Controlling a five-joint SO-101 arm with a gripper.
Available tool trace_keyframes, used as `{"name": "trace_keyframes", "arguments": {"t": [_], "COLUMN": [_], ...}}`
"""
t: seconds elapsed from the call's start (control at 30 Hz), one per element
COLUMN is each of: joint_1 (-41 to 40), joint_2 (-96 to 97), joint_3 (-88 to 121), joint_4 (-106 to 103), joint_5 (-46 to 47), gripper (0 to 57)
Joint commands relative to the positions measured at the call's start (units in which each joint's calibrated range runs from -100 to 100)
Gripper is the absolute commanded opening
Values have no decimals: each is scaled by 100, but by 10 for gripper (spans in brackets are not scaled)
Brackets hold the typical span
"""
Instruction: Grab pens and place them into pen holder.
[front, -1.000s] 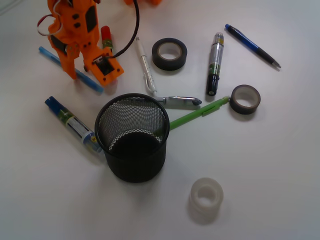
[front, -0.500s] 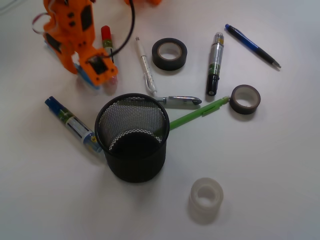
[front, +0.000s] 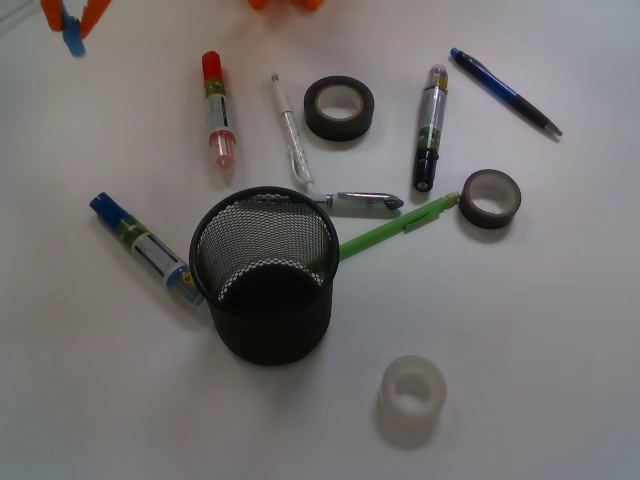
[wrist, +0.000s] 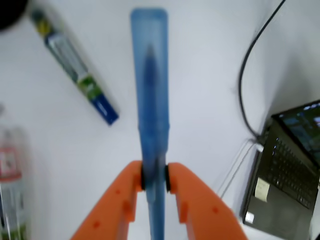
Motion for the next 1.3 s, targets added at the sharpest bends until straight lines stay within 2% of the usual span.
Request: {"name": "trace_keyframes", "arguments": {"t": [0.0, 0.57, 1.0, 1.27], "joint_1": [-474, -1894, -2111, -2081], "joint_2": [-225, 1483, 2690, 3005], "joint_3": [-331, 539, 557, 1616], "joint_4": [-1121, -6729, -7446, -9222], "joint_5": [-498, -2076, -2227, -2281], "gripper": [3, 3, 3, 12]}}
